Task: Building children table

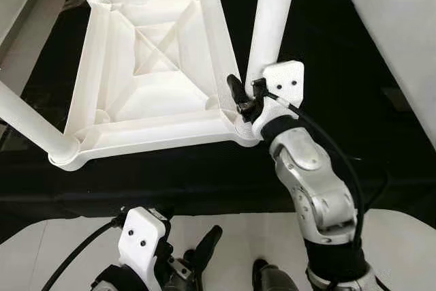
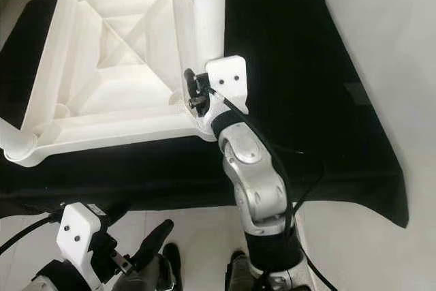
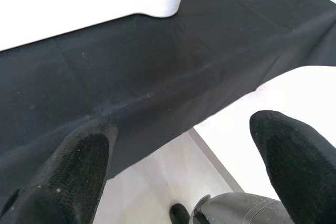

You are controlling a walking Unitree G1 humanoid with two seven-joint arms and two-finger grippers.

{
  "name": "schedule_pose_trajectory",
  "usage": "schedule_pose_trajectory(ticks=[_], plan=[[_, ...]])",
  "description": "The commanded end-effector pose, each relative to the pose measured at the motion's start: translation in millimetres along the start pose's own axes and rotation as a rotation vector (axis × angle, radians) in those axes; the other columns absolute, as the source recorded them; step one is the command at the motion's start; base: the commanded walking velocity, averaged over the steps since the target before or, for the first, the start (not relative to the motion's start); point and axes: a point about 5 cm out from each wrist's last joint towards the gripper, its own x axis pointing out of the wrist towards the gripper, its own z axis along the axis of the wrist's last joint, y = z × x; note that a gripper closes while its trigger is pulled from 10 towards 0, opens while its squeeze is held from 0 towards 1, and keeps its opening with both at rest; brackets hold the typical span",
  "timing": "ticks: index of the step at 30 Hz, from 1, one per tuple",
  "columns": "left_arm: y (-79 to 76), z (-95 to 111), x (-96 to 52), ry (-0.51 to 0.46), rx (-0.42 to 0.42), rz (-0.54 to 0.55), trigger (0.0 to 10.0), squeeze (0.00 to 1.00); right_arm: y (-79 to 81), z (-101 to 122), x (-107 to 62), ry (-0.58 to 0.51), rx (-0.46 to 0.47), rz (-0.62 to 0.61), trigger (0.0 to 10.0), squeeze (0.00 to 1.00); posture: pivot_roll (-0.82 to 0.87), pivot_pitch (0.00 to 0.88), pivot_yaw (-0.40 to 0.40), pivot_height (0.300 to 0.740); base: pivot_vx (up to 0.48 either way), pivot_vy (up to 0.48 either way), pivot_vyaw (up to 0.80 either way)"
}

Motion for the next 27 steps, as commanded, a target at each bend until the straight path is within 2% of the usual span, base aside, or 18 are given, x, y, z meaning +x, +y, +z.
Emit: schedule_pose_trajectory(ticks=[1,3,4,6,7,8,10,11,13,14,15,16,17,18,21,22,25,27], plan=[[0.7,-4,-1.9,0.018,-0.002,0.005,10.0,0.00,-15.4,-52,-3.9,0.291,0.071,-0.079,10.0,0.90,-0.05,0.345,0.046,0.740,0.000,0.000,0.00],[0.9,-4,-1.4,0.016,-0.001,0.006,10.0,0.00,-15.3,-49,-3.9,0.279,0.106,-0.080,10.0,0.90,-0.05,0.344,0.045,0.740,0.000,0.000,0.00],[1.0,-4,-1.3,0.015,-0.002,0.007,10.0,0.00,-14.6,-46,-2.8,0.261,0.138,-0.053,10.0,1.00,-0.05,0.344,0.045,0.740,0.000,0.000,0.00],[1.0,-4,-1.2,0.015,-0.002,0.008,10.0,0.00,-13.8,-43,-2.0,0.249,0.157,-0.037,10.0,1.00,-0.05,0.344,0.045,0.740,0.000,0.000,0.00],[1.0,-4,-0.4,0.012,-0.002,0.010,10.0,0.00,-13.1,-27,4.9,0.148,0.173,0.087,10.0,1.00,-0.05,0.342,0.044,0.740,0.000,0.000,0.00],[1.0,-4,-0.4,0.012,-0.002,0.010,10.0,0.00,-13.1,-27,4.9,0.148,0.173,0.087,10.0,1.00,-0.05,0.342,0.044,0.740,0.000,0.000,0.00],[0.9,-4,0.5,0.010,-0.001,0.011,10.0,0.00,-14.7,-5,11.9,0.031,0.141,0.247,10.0,1.00,-0.05,0.339,0.043,0.740,0.000,0.000,0.00],[0.9,-4,0.5,0.010,-0.001,0.011,10.0,0.00,-14.7,-5,11.9,0.031,0.141,0.247,10.0,1.00,-0.05,0.339,0.043,0.740,0.000,0.000,0.00],[0.8,-4,1.0,0.008,-0.002,0.011,10.0,0.00,-19.3,10,17.0,-0.035,0.163,0.356,10.0,1.00,-0.06,0.335,0.038,0.740,0.000,0.000,0.00],[0.7,-4,1.4,0.007,-0.002,0.010,10.0,0.00,-23.9,18,20.6,-0.069,0.120,0.410,10.0,1.00,-0.06,0.331,0.035,0.740,0.000,0.000,0.00],[0.7,-4,1.4,0.007,-0.002,0.010,10.0,0.00,-23.9,18,20.6,-0.069,0.120,0.410,10.0,1.00,-0.06,0.331,0.035,0.740,0.000,0.000,0.00],[0.4,-4,2.1,0.005,-0.003,0.010,10.0,0.00,-29.0,27,24.2,-0.102,0.068,0.483,10.0,0.18,-0.06,0.324,0.030,0.740,0.000,0.000,0.00],[0.2,-5,2.7,0.004,-0.003,0.010,10.0,0.00,-32.6,33,26.3,-0.116,0.031,0.529,10.0,0.18,-0.06,0.322,0.029,0.740,0.000,0.000,0.00],[0.0,-5,3.6,0.002,-0.003,0.011,10.0,0.00,-35.9,38,28.0,-0.126,0.012,0.625,10.0,0.00,-0.06,0.317,0.021,0.740,0.000,0.000,0.00],[-0.6,-6,6.0,-0.002,-0.003,0.013,10.0,0.00,-42.3,44,30.6,-0.137,-0.024,0.774,10.0,0.00,-0.05,0.304,0.006,0.740,0.000,0.000,0.00],[-0.6,-6,6.0,-0.002,-0.003,0.013,10.0,0.00,-42.3,44,30.6,-0.137,-0.024,0.774,10.0,0.00,-0.05,0.304,0.006,0.740,0.000,0.000,0.00],[-1.3,-7,9.1,-0.011,-0.002,0.015,10.0,0.00,-44.0,46,32.2,-0.112,-0.015,0.997,10.0,0.00,-0.04,0.283,-0.015,0.740,0.000,0.000,0.00],[-1.4,-7,10.0,-0.014,-0.002,0.015,10.0,0.00,-44.1,43,34.4,-0.092,-0.014,1.032,10.0,0.00,-0.04,0.278,-0.018,0.740,0.000,0.000,0.00]])
